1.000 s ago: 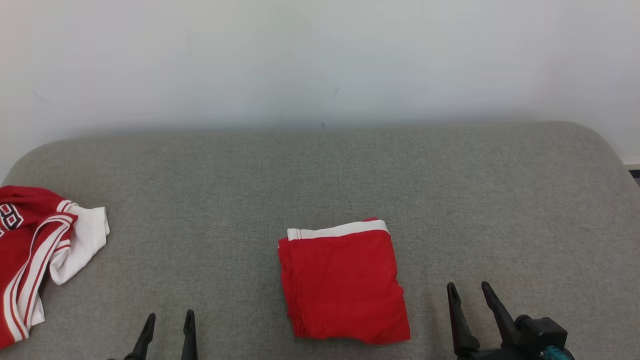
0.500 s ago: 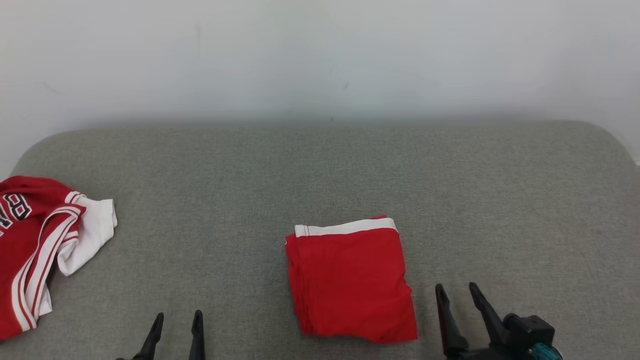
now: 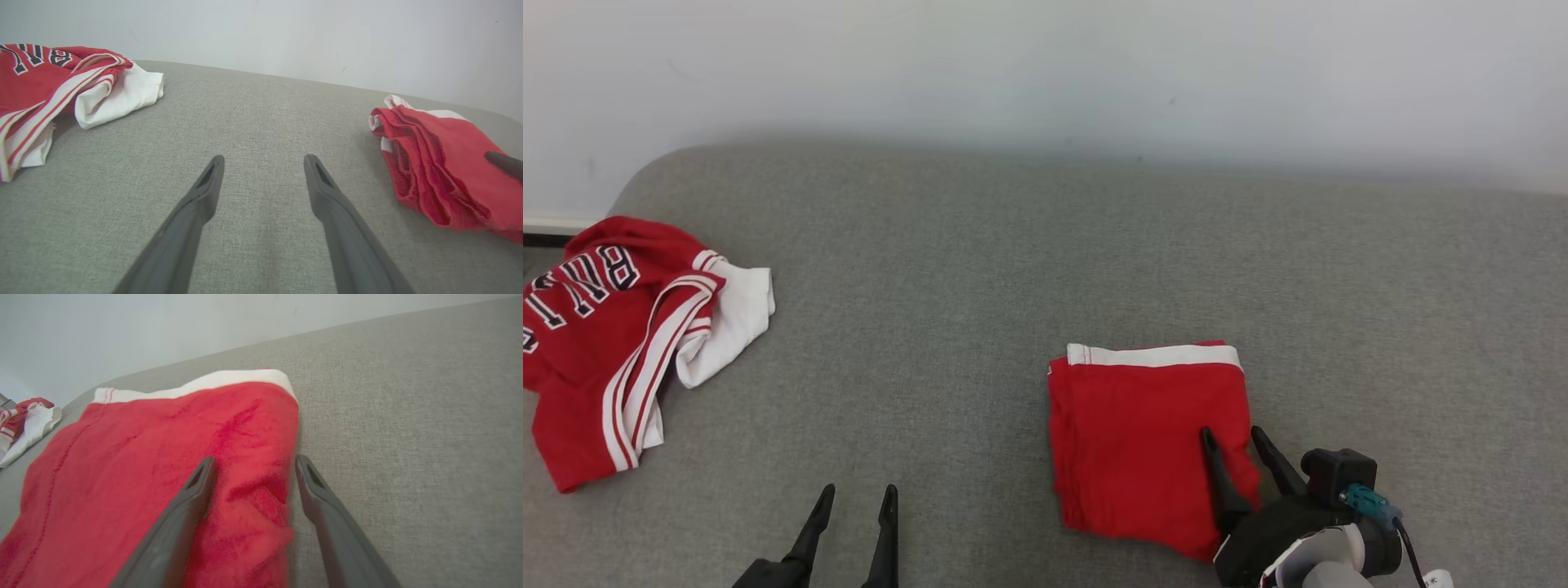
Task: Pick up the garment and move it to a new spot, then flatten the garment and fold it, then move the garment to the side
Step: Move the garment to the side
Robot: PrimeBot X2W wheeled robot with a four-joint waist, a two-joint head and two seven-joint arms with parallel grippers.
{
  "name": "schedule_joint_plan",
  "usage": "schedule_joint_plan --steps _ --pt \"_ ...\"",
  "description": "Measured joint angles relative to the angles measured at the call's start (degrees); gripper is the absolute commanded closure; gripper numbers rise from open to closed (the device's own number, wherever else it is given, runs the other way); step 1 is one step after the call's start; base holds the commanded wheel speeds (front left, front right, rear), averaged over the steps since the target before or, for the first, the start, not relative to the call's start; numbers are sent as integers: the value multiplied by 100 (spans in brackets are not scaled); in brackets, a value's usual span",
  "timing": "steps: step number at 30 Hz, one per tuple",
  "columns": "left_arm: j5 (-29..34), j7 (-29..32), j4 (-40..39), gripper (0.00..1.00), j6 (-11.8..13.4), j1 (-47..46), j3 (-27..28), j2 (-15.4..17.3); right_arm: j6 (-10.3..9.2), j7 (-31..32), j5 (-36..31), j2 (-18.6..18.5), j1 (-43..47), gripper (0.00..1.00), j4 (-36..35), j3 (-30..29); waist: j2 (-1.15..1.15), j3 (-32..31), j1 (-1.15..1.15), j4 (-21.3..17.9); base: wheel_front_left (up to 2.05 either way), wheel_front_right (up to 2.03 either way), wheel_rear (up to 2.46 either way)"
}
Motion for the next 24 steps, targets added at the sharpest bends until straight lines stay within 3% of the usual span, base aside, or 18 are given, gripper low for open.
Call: schedule_joint_plan --steps 6,7,8,9,16,24 --pt "-10 0 -10 0 0 -160 -119 0 0 -5 91 -5 -492 0 888 -32 0 245 0 246 0 0 0" --pt "-11 0 -20 0 0 -182 -122 0 0 -10 91 -5 -568 23 942 -10 0 287 0 276 0 0 0" --pt "-15 0 -26 0 0 -187 -123 0 0 -11 119 -9 -606 75 967 14 0 326 0 302 0 0 0" --pt "-15 0 -24 0 0 -187 -132 1 0 -11 171 -11 -647 100 973 37 0 361 0 323 0 0 0" --pt "-7 0 -18 0 0 -210 -227 0 0 -2 140 12 -588 100 734 -142 0 432 0 242 0 0 0" --pt "-4 0 -42 0 0 -208 -370 2 0 -1 64 -1 -336 100 447 -419 0 380 0 -270 0 0 0"
